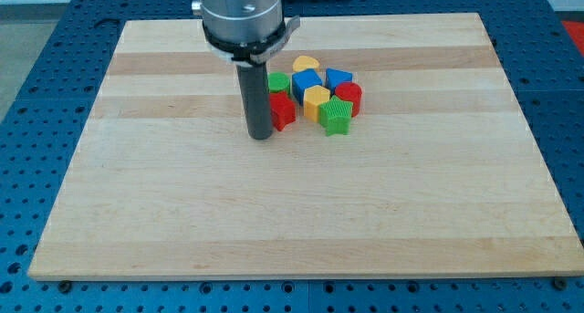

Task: Push the green star slightly upwards

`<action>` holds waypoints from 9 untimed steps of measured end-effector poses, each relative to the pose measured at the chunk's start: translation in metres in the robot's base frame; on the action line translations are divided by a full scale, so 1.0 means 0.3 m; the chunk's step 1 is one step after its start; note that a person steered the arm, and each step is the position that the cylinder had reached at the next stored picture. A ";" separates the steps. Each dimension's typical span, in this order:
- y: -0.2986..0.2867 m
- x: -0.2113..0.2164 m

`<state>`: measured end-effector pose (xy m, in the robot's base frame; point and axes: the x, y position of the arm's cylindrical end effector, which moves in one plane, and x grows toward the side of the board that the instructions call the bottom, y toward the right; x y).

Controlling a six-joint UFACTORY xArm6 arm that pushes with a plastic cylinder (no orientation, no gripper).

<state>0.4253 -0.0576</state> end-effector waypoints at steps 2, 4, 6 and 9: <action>0.008 -0.075; 0.002 0.020; 0.225 0.340; 0.573 0.081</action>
<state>0.4497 0.1142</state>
